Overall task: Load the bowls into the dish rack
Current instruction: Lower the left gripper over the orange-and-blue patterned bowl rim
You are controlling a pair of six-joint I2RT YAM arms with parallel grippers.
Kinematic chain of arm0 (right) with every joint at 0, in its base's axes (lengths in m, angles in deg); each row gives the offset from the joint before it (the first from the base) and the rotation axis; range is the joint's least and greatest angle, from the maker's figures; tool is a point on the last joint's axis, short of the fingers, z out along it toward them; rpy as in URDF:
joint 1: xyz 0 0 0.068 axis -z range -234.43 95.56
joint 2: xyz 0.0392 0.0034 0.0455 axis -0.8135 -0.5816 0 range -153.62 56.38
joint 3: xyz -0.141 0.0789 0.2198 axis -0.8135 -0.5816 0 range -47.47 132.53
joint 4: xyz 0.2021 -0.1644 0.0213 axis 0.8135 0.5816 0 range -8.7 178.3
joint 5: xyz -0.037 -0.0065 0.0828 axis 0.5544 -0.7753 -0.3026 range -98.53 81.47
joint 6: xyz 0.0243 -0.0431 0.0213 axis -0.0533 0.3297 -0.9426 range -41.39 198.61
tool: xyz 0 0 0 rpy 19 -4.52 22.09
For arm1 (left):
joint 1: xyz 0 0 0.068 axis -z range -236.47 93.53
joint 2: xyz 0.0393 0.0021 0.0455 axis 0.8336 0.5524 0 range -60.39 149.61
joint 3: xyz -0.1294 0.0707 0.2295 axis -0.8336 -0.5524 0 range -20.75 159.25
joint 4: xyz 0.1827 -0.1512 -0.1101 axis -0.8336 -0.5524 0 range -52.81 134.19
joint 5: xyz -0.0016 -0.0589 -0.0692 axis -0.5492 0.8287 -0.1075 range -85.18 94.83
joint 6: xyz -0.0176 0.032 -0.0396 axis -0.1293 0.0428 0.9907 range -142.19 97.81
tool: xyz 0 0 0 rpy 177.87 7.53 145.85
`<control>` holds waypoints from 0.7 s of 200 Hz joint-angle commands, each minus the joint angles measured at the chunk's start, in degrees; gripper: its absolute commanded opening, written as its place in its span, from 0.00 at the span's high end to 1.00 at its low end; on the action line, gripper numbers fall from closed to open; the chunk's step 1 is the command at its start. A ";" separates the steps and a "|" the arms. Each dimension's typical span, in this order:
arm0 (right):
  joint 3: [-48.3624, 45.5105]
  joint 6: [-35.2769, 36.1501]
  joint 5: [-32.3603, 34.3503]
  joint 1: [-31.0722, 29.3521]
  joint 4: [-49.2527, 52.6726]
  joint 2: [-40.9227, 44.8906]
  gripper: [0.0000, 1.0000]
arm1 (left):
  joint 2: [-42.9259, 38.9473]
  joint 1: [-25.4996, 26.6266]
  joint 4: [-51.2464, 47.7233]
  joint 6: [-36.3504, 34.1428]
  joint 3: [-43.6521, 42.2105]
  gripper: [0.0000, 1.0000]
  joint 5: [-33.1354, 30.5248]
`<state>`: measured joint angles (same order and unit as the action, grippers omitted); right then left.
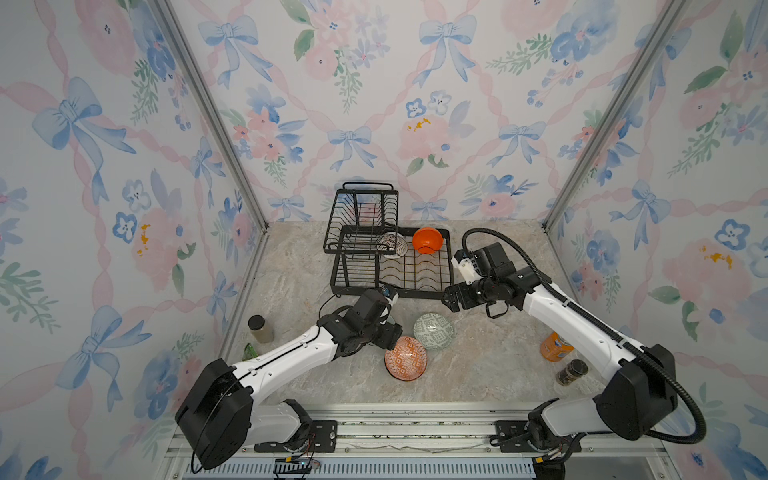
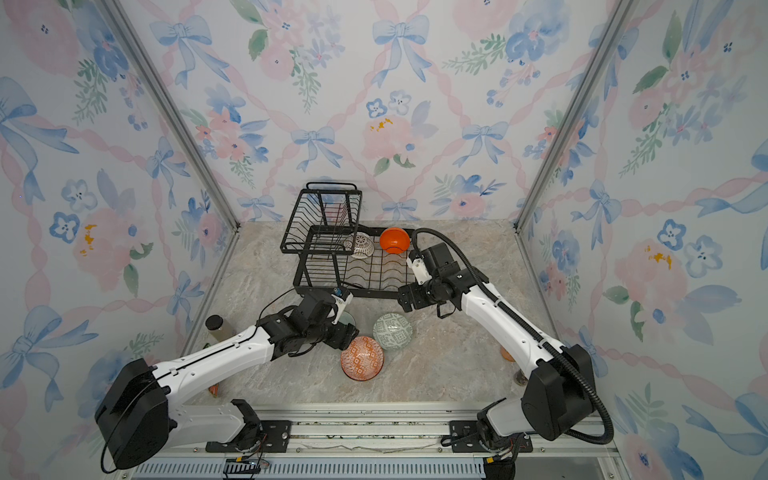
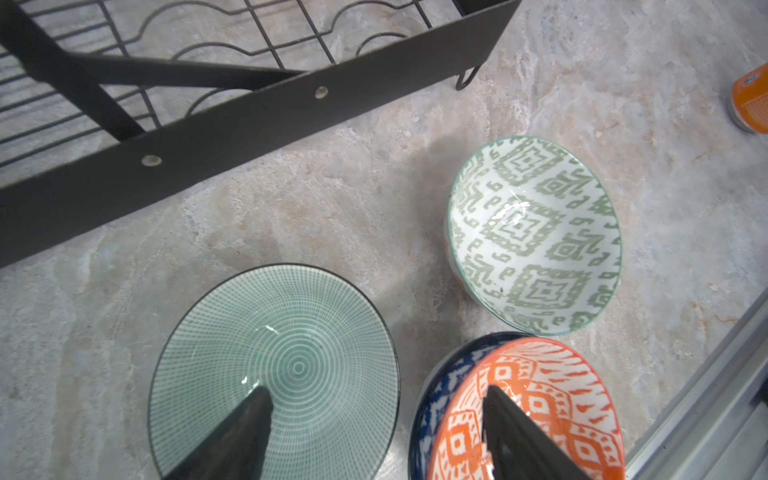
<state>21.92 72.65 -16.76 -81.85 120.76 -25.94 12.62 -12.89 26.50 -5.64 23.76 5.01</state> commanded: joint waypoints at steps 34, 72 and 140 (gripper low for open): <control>-0.29 0.33 -0.86 0.23 0.70 -0.47 0.03 | -0.33 2.74 -0.72 0.41 -3.78 0.32 2.28; -0.20 0.38 -1.00 0.17 0.90 -0.39 0.03 | 0.38 2.92 -0.68 0.27 -3.88 0.53 2.92; -0.61 0.42 -0.56 0.14 1.14 0.06 0.03 | 1.55 2.97 -0.70 0.15 -3.12 0.73 2.89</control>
<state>21.92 72.65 -16.96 -81.88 120.76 -26.03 13.74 -10.29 26.33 -5.24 20.26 7.28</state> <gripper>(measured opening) 0.967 0.287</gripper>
